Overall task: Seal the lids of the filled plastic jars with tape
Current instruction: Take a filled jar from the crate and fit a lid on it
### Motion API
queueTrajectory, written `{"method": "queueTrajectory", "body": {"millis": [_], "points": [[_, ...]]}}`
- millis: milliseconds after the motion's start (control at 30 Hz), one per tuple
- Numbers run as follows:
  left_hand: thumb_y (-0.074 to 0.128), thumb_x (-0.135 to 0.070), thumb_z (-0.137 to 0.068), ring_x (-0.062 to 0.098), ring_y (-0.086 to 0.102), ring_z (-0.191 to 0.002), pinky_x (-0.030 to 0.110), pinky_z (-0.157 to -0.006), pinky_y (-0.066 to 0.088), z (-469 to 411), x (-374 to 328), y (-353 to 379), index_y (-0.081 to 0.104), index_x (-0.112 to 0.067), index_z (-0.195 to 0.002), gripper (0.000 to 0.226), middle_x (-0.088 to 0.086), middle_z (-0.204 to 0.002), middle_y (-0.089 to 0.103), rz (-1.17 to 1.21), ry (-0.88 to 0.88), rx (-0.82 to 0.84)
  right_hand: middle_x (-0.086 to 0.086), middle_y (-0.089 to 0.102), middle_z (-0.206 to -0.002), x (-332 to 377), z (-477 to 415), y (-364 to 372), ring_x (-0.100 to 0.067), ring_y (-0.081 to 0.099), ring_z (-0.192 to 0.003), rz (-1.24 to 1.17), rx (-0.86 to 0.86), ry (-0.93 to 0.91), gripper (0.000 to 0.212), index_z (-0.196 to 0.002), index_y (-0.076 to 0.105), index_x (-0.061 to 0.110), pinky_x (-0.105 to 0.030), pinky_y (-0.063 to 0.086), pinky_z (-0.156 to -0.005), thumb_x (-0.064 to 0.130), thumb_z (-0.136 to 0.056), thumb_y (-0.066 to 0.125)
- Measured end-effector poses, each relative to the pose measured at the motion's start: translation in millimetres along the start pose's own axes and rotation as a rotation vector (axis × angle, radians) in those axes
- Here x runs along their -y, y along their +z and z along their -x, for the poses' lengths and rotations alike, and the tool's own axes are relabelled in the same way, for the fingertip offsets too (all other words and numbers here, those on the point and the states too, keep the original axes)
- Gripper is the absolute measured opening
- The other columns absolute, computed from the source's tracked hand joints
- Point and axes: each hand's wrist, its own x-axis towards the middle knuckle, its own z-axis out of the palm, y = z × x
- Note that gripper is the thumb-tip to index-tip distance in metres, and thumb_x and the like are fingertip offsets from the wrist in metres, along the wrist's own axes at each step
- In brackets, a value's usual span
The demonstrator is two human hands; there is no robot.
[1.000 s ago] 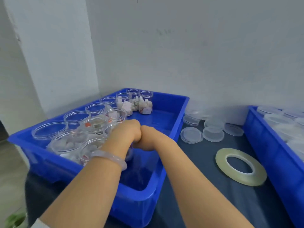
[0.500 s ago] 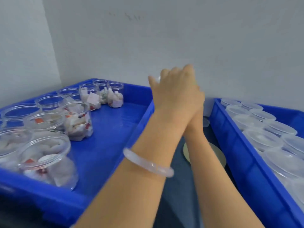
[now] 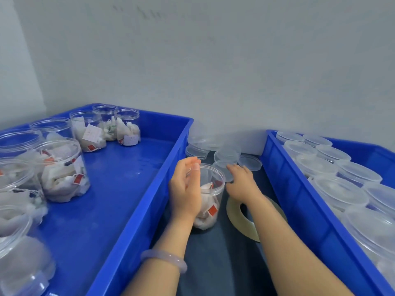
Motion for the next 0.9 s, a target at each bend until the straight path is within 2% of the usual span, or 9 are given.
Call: {"method": "queueTrajectory", "body": {"millis": [67, 167, 233, 333, 433, 533, 667, 767, 900], "points": [[0.041, -0.042, -0.088, 0.001, 0.060, -0.102, 0.015, -0.087, 0.046, -1, 6, 1, 0.062, -0.010, -0.110, 0.044, 0.001, -0.109, 0.067, 0.037, 0.026, -0.003, -0.005, 0.029, -0.154, -6, -15, 13, -0.031, 0.011, -0.146, 0.171, 0.064, 0.019, 0.057, -0.147, 0.031, 0.022, -0.043, 0.014, -0.117, 0.025, -0.095, 0.053], [0.031, -0.056, -0.083, 0.007, 0.059, -0.108, 0.026, -0.094, 0.047, -2, 9, 2, 0.060, -0.011, -0.114, 0.062, -0.002, -0.111, 0.065, 0.043, 0.030, -0.009, -0.006, 0.056, -0.124, -10, -18, 24, -0.029, 0.046, -0.122, 0.190, -0.072, 0.023, 0.028, -0.119, 0.061, 0.017, -0.040, 0.039, -0.103, 0.029, -0.094, 0.054], [0.027, -0.058, -0.081, 0.007, 0.059, -0.109, 0.030, -0.097, 0.047, -1, 7, 2, 0.059, -0.016, -0.115, 0.062, -0.008, -0.111, 0.064, 0.045, 0.003, -0.014, -0.006, 0.060, -0.108, -5, -16, 26, -0.024, 0.055, -0.102, 0.118, -0.236, -0.037, 0.018, -0.105, 0.063, 0.013, -0.038, 0.047, -0.090, 0.023, -0.095, 0.052], [0.026, -0.061, -0.079, 0.003, 0.060, -0.107, 0.034, -0.097, 0.048, -1, 9, 1, 0.059, -0.026, -0.111, 0.058, -0.014, -0.110, 0.063, 0.058, -0.056, -0.011, -0.003, 0.059, -0.091, 6, -12, 6, -0.015, 0.056, -0.079, -0.656, -0.604, 0.137, 0.016, -0.097, 0.061, 0.010, -0.023, 0.046, -0.063, 0.017, -0.098, 0.047], [0.028, -0.059, -0.083, 0.004, 0.060, -0.108, 0.036, -0.098, 0.047, -2, 12, 4, 0.058, -0.032, -0.108, 0.047, -0.014, -0.111, 0.064, 0.077, -0.115, 0.010, -0.002, 0.055, -0.074, 19, 3, -32, -0.012, 0.049, -0.055, -1.526, -0.360, 0.253, 0.021, -0.078, 0.063, 0.013, -0.019, 0.038, -0.041, 0.008, -0.093, 0.048], [0.027, -0.050, -0.088, 0.012, 0.058, -0.116, 0.039, -0.103, 0.044, -1, 11, 14, 0.059, -0.019, -0.120, 0.055, 0.001, -0.120, 0.064, 0.138, -0.150, 0.072, -0.009, 0.068, -0.084, 33, 19, -42, -0.021, 0.060, -0.072, -1.098, 0.023, 0.173, 0.027, -0.075, 0.071, 0.014, -0.031, 0.050, -0.061, 0.010, -0.092, 0.051], [0.022, -0.051, -0.088, 0.013, 0.057, -0.116, 0.025, -0.098, 0.047, -1, 15, 21, 0.056, -0.012, -0.129, 0.066, 0.008, -0.126, 0.060, 0.157, -0.148, 0.082, 0.017, 0.062, -0.097, 43, 30, -40, -0.003, 0.055, -0.094, -0.546, -0.201, -0.076, 0.020, -0.103, 0.069, 0.024, -0.020, 0.042, -0.080, 0.014, -0.092, 0.056], [0.022, -0.051, -0.089, 0.013, 0.058, -0.114, 0.026, -0.095, 0.048, 0, 13, 20, 0.058, -0.010, -0.123, 0.064, 0.007, -0.120, 0.063, 0.204, -0.139, 0.087, 0.012, 0.060, -0.121, 47, 38, -39, 0.003, 0.051, -0.109, -0.481, -0.142, -0.265, 0.033, -0.123, 0.063, 0.021, -0.013, 0.040, -0.094, 0.010, -0.093, 0.052], [0.017, -0.056, -0.093, -0.002, 0.065, -0.089, 0.008, -0.073, 0.046, 2, 13, 19, 0.067, -0.017, -0.103, 0.064, -0.005, -0.094, 0.071, 0.250, -0.156, 0.094, 0.023, 0.043, -0.128, 49, 55, -34, 0.006, 0.038, -0.120, -0.302, 0.006, -0.343, 0.088, -0.140, 0.044, 0.029, -0.016, 0.030, -0.097, 0.073, -0.067, 0.064]]}}
